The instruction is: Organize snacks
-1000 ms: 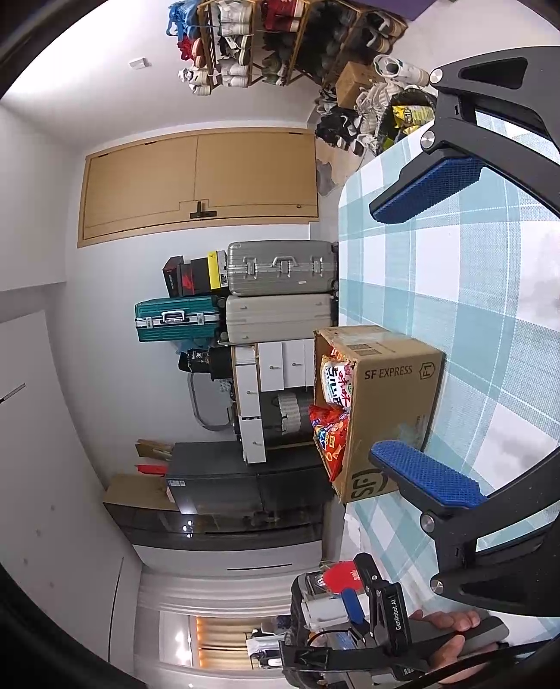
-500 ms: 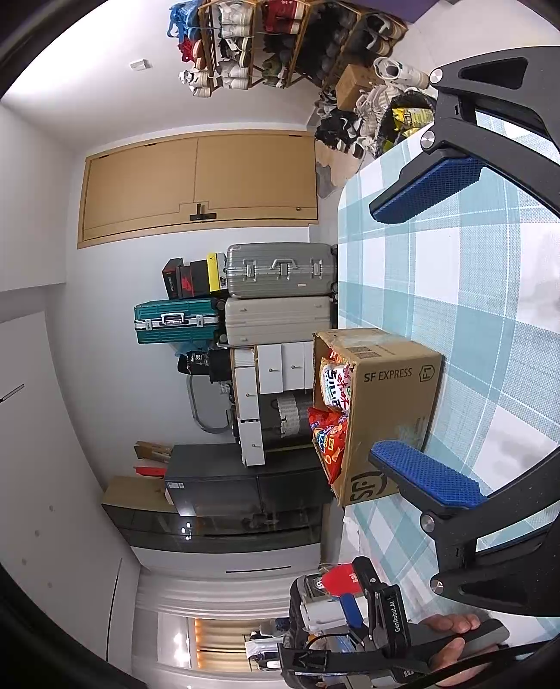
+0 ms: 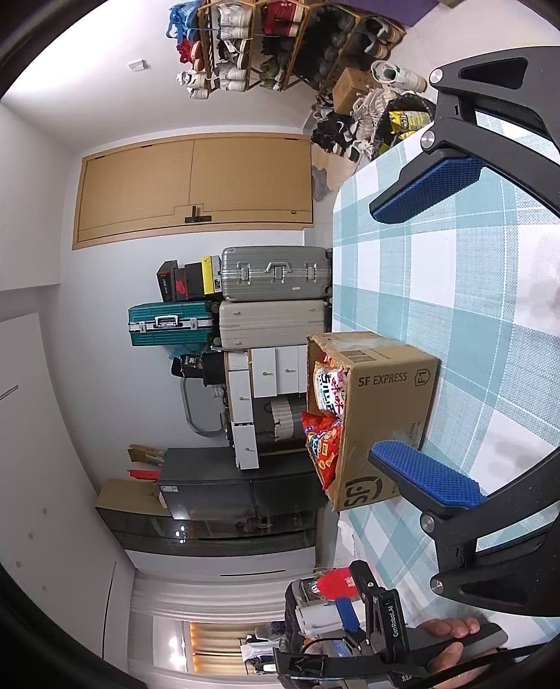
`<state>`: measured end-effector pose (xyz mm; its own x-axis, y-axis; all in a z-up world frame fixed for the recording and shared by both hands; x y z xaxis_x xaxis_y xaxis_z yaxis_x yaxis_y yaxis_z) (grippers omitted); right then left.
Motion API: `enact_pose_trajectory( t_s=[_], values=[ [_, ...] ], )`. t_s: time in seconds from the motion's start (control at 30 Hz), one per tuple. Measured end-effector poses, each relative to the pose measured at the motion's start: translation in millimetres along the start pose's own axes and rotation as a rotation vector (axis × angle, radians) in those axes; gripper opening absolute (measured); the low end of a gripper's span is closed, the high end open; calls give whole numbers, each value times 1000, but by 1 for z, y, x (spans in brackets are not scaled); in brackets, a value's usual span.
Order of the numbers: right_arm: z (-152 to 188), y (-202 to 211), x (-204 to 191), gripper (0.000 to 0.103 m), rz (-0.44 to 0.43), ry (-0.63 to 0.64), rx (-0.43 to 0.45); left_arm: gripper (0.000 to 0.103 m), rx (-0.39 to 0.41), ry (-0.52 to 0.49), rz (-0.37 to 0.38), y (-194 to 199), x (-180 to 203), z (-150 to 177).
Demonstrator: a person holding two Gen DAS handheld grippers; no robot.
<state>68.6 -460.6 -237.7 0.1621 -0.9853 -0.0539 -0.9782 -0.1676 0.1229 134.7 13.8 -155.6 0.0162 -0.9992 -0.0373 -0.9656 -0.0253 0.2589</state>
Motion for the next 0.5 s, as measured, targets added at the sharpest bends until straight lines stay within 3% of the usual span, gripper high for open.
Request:
enact_pose_trajectory(
  t_s=[0.5],
  values=[
    [0, -1, 0, 103, -6, -4, 1, 103, 4, -11, 4, -1, 4, 2]
  ],
)
Point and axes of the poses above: each gripper's, at about its wrist camera, not at the fingertips, and y roughly against the way its jaws point, x to its right, z to its underside, the point moved 6 cm from there along -y, roughly the way its jaws point, and after that the axes turned 4 degrees about x, right-handed, at the moved point
